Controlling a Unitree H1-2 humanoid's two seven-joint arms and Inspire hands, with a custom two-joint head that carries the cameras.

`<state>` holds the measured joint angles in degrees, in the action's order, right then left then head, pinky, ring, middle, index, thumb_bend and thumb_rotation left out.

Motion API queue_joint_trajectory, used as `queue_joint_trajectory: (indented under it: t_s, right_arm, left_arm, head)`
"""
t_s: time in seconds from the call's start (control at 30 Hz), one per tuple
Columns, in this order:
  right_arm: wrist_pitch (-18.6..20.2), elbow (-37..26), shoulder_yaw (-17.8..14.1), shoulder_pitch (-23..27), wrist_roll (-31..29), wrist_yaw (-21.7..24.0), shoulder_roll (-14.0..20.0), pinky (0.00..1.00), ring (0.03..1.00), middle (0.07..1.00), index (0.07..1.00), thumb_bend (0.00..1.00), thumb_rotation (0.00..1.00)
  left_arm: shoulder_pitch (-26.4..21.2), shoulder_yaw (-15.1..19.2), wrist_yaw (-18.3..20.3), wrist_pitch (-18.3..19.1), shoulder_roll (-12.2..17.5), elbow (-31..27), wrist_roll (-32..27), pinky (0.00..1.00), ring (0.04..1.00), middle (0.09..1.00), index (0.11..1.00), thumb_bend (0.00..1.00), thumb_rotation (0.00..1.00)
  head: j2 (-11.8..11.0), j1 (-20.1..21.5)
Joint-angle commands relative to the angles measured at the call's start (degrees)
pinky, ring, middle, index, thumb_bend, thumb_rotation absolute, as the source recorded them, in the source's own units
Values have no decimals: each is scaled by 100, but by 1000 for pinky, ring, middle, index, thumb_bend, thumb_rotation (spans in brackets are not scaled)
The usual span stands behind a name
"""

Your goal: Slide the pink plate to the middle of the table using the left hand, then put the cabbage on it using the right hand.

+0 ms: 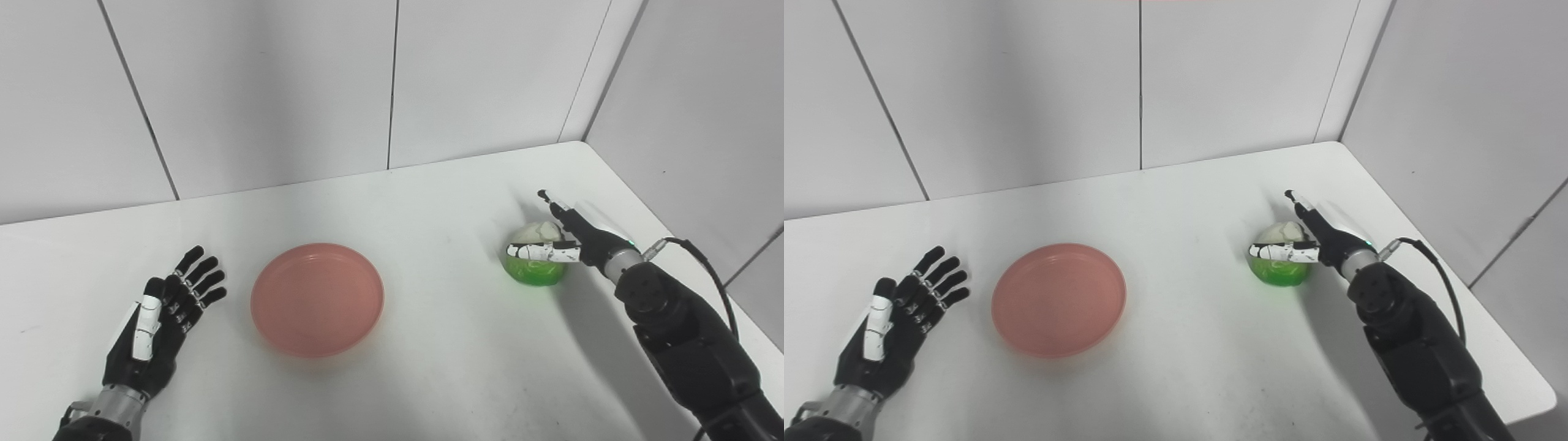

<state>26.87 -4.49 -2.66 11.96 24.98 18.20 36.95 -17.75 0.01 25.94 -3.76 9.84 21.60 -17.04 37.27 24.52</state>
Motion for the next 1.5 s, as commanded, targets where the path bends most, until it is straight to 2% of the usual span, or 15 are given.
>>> queue_joint_trajectory:
  t_s: [0.0, 0.3, 0.47, 0.57, 0.7, 0.87, 0.9, 0.97, 1.0, 1.03, 1.07, 1.1, 1.17, 1.27, 1.47]
  right_arm:
    - [1, -88, -68, 113, 91, 59, 171, 904, 999, 1000, 1000, 1000, 643]
    - [4, -54, -193, 151, 233, 472, 21, 901, 992, 1000, 1000, 1000, 646]
    - [5, 23, -242, 213, 340, 756, -89, 898, 993, 1000, 1000, 1000, 589]
    - [3, 144, -175, 276, 415, 761, -104, 873, 975, 1000, 1000, 1000, 582]
    - [3, 289, -115, 324, 365, 739, -61, 888, 983, 1000, 1000, 1000, 557]
    - [-22, 462, -31, 323, 354, 455, -33, 872, 970, 997, 994, 1000, 488]
    - [-110, 505, -36, 315, 372, 281, -58, 870, 967, 996, 991, 1000, 479]
    - [-235, 539, -107, 288, 408, -153, -169, 811, 884, 905, 893, 1000, 319]
    - [-287, 541, -136, 276, 390, -305, -205, 703, 738, 760, 745, 957, 182]
    - [-412, 567, -175, 271, 363, -499, -251, 656, 685, 708, 682, 866, 161]
    - [-507, 588, -196, 268, 336, -628, -275, 570, 592, 618, 567, 662, 144]
    - [-605, 621, -219, 268, 296, -754, -304, 510, 535, 560, 516, 582, 89]
    - [-702, 707, -249, 292, 224, -925, -355, 450, 481, 511, 494, 547, 29]
    - [-780, 789, -221, 319, 136, -1033, -370, 387, 431, 461, 501, 531, 2]
    - [-838, 860, -156, 363, 55, -1175, -393, 376, 420, 466, 496, 530, 0]
  left_arm:
    - [255, -40, -12, 413, 120, 173, 74, 854, 898, 917, 910, 833, 921]
    - [271, -45, -42, 432, 107, 148, 92, 856, 899, 919, 911, 824, 921]
    - [271, -53, -50, 460, 120, 132, 105, 856, 898, 918, 909, 830, 918]
    - [274, -42, -45, 482, 116, 131, 74, 847, 900, 921, 915, 825, 913]
    - [282, -56, -45, 494, 120, 110, 89, 845, 900, 922, 916, 824, 917]
    - [274, -57, -28, 494, 120, 122, 73, 853, 899, 919, 915, 822, 918]
    - [271, -62, -26, 490, 124, 129, 81, 853, 899, 919, 915, 823, 918]
    - [276, -71, -36, 477, 133, 119, 104, 848, 899, 920, 914, 826, 922]
    - [279, -73, -39, 471, 136, 113, 109, 848, 899, 920, 916, 825, 922]
    - [284, -72, -40, 482, 138, 104, 100, 849, 899, 921, 917, 825, 922]
    - [288, -72, -41, 493, 139, 96, 92, 850, 899, 922, 917, 826, 920]
    - [288, -72, -38, 506, 142, 97, 82, 851, 900, 922, 917, 827, 919]
    - [286, -75, -30, 531, 148, 98, 69, 852, 901, 923, 917, 832, 917]
    - [282, -84, -1, 559, 163, 95, 52, 851, 903, 924, 919, 829, 919]
    - [287, -70, -54, 555, 140, 83, 65, 849, 898, 919, 914, 823, 914]
  head:
    - [-7, -7]
    - [-8, -17]
    - [8, -6]
    - [11, -3]
    - [17, -13]
    - [19, -12]
    - [19, -12]
    - [31, 12]
    - [31, 12]
    - [31, 12]
    - [36, 7]
    - [36, 7]
    - [36, 7]
    - [36, 7]
    - [34, -5]
